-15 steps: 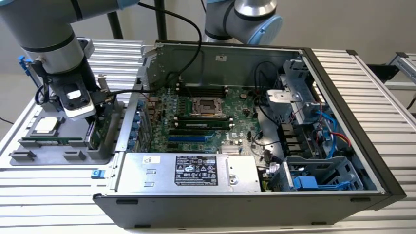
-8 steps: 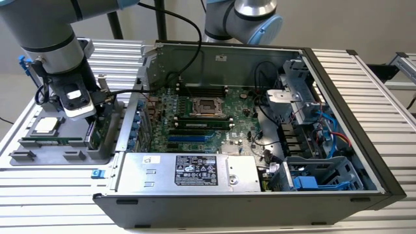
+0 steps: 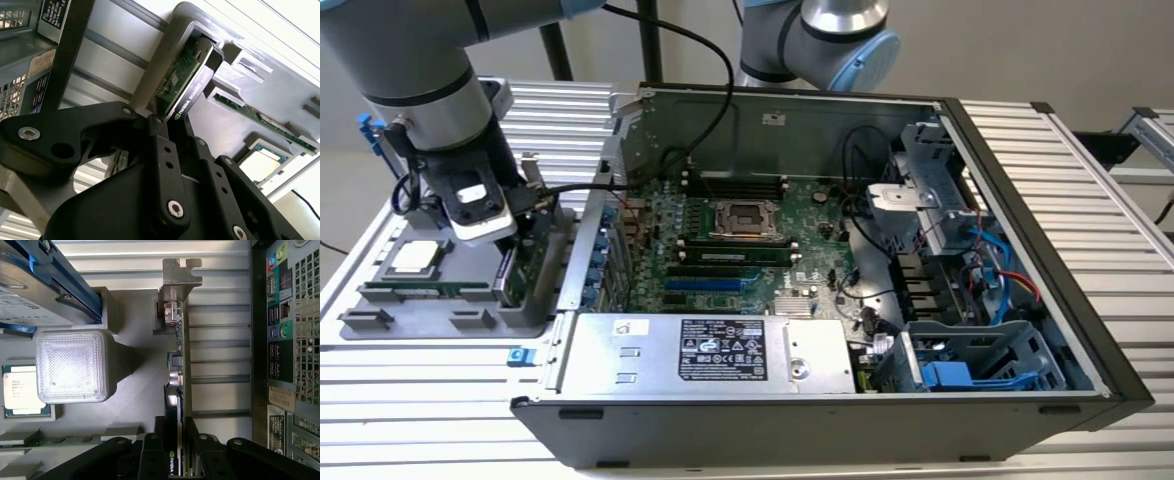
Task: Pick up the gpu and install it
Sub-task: 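Pick up the gpu and move the gpu toward the slot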
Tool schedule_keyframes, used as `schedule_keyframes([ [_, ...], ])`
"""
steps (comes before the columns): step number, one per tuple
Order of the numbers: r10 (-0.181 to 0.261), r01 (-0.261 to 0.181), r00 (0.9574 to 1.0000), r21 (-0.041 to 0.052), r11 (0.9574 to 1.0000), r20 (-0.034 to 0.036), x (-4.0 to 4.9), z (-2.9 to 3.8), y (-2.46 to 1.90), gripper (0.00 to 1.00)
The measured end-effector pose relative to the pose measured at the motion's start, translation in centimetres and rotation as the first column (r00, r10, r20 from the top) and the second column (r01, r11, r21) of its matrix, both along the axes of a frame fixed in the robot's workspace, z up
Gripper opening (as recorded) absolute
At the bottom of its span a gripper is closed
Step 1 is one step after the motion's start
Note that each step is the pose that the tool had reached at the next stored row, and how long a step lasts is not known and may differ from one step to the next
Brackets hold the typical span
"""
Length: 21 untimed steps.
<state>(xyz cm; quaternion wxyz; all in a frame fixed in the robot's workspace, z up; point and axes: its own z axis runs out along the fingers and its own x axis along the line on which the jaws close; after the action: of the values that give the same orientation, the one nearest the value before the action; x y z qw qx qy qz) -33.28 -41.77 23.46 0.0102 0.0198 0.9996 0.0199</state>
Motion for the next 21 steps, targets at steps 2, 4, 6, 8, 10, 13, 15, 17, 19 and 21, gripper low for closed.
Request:
schedule_keyframes([
  [2,0.000,0.000,1.0000,0.0001,1.0000,0.0001,0.00,0.07,0.00,0.00],
  [4,0.000,0.000,1.0000,0.0000,1.0000,0.0000,0.00,0.16,0.00,0.00],
  [6,0.000,0.000,1.0000,-0.0001,1.0000,-0.0001,0.00,0.27,0.00,0.00],
  [8,0.000,0.000,1.0000,0.0000,1.0000,-0.0001,0.00,0.41,0.00,0.00],
  [10,0.000,0.000,1.0000,-0.0001,1.0000,0.0000,0.00,0.55,0.00,0.00],
  [13,0.000,0.000,1.0000,0.0000,1.0000,-0.0001,0.00,0.79,0.00,0.00],
  [15,0.000,0.000,1.0000,0.0000,1.0000,0.0000,0.00,0.95,0.00,0.00],
  [17,0.000,0.000,1.0000,-0.0001,1.0000,-0.0001,0.00,1.12,0.00,0.00],
  [19,0.000,0.000,1.0000,0.0000,1.0000,0.0000,0.00,1.28,0.00,0.00],
  [21,0.000,0.000,1.0000,0.0001,1.0000,0.0001,0.00,1.43,0.00,0.00],
])
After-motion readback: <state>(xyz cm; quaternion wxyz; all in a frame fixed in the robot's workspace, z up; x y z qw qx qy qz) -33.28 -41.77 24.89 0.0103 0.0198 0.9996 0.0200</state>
